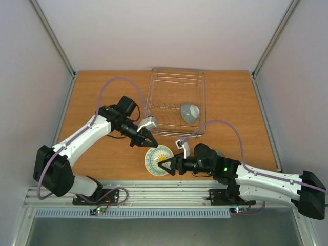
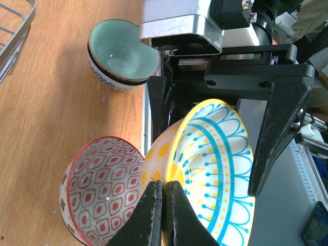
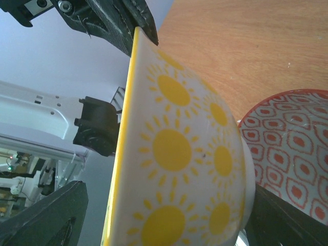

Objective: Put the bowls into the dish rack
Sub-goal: Pick up the bowl from the center of the board.

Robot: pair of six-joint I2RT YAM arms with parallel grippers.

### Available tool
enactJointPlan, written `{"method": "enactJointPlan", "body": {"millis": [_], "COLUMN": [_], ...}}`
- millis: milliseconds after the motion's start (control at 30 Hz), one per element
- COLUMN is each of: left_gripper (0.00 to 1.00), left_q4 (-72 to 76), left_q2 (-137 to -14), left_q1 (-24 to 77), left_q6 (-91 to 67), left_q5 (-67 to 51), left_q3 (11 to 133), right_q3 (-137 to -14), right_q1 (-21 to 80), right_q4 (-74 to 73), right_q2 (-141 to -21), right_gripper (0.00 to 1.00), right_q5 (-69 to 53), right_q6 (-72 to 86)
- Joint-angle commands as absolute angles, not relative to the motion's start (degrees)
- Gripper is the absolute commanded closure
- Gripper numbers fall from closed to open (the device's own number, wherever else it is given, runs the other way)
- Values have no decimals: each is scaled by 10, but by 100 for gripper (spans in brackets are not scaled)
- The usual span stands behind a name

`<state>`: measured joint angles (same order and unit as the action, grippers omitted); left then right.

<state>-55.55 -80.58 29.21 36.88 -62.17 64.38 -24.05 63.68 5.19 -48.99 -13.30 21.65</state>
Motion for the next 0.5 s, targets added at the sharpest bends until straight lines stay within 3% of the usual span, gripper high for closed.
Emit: {"method": "enactJointPlan", "body": {"millis": [0, 267, 467], "left_gripper": [100, 100, 100], "left_q4": [-540, -543, -543], "left_q2": [-788, -787, -786], "left_q1": [289, 287, 287], "left_q6": [370, 374, 374], "left_q5": [-657, -659, -659], "left_q3": [641, 641, 641], "right_q3": [-233, -223, -220], "right_q1": [642, 642, 642], "right_q4": [76, 88, 94], "right_q2": [-485, -486, -486], "right_gripper": [18, 21, 39], "right_q5": [-130, -118, -117], "right_q6": [222, 223, 228]}}
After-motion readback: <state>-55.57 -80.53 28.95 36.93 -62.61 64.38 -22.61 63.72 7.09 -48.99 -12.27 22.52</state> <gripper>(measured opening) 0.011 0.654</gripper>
